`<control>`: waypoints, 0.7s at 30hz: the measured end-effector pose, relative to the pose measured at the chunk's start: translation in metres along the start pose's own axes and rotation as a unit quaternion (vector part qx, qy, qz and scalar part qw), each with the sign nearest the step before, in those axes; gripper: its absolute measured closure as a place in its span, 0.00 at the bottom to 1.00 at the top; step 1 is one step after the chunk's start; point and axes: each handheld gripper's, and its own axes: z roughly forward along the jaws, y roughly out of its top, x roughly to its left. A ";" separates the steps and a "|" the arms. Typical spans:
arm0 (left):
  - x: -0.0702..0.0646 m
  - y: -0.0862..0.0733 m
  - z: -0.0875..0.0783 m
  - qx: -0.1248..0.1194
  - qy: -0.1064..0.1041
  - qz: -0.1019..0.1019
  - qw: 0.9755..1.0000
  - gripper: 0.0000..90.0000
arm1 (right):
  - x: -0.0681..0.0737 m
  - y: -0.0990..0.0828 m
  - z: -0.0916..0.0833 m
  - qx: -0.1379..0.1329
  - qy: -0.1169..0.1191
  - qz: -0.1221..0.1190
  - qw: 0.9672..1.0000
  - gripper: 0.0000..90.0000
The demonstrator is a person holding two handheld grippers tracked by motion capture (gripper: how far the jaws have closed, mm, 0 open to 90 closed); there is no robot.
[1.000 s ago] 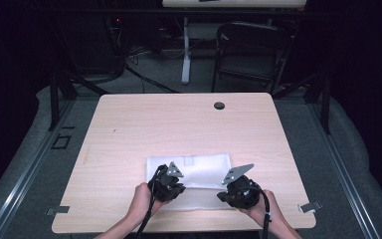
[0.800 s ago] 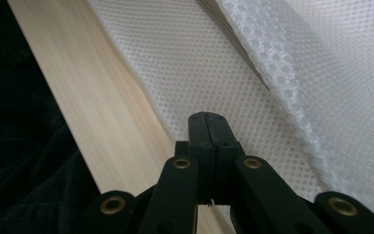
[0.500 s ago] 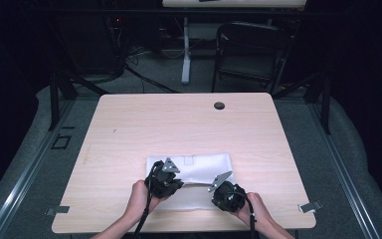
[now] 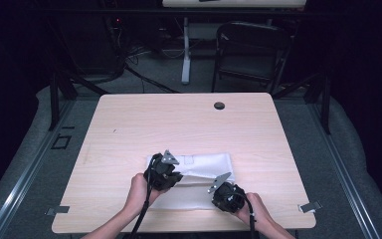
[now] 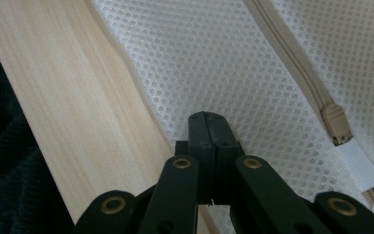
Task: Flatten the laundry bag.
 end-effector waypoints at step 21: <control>0.022 0.045 -0.010 -0.006 0.035 0.007 0.999 0.97 | 0.000 -0.002 0.000 -0.002 0.009 -0.012 1.000 1.00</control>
